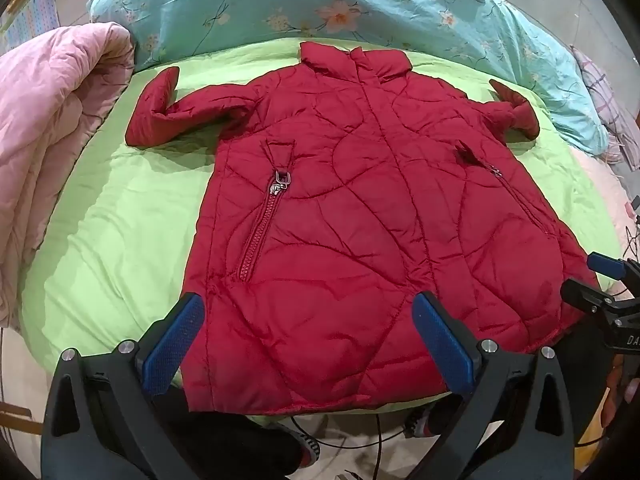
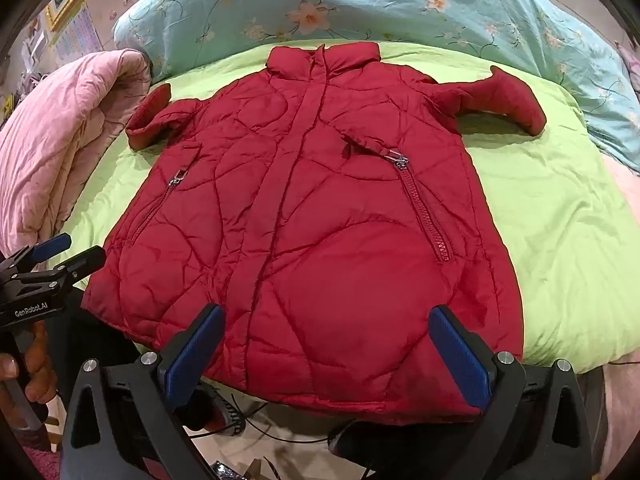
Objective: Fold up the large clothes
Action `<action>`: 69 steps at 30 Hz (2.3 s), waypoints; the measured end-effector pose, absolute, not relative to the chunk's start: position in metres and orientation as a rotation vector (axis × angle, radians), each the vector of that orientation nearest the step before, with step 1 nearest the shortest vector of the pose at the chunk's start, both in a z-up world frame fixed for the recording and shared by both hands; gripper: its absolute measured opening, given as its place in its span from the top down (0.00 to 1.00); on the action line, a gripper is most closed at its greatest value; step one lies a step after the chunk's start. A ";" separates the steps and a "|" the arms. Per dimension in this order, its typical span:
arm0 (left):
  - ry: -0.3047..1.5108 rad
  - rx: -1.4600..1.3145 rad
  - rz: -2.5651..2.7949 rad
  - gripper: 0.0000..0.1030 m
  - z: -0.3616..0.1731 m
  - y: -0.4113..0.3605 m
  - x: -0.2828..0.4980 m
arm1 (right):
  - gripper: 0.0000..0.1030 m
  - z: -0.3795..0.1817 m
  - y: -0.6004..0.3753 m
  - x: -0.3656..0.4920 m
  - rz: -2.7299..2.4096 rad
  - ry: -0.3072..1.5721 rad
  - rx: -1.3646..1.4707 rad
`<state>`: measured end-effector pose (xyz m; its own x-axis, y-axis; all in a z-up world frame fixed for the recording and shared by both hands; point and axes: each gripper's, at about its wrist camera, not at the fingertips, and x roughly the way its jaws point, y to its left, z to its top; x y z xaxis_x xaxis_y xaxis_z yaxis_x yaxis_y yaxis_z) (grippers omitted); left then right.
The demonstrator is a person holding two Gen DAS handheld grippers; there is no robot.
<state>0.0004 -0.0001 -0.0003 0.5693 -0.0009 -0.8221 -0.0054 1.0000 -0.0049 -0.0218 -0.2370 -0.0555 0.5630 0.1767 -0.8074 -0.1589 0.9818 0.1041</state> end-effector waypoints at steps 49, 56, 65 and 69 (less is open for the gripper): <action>0.935 0.005 -0.007 0.00 0.006 -0.008 0.009 | 0.01 -0.049 -0.236 -0.017 0.200 0.924 0.024; 0.939 -0.009 -0.013 0.00 0.006 -0.007 0.009 | 0.01 -0.049 -0.236 -0.017 0.199 0.924 0.022; 0.990 -0.052 -0.040 0.00 0.008 -0.007 0.015 | 0.01 -0.049 -0.234 -0.015 0.199 0.918 0.025; 1.009 -0.041 -0.033 0.00 0.006 -0.008 0.017 | 0.01 -0.049 -0.232 -0.011 0.201 0.917 0.024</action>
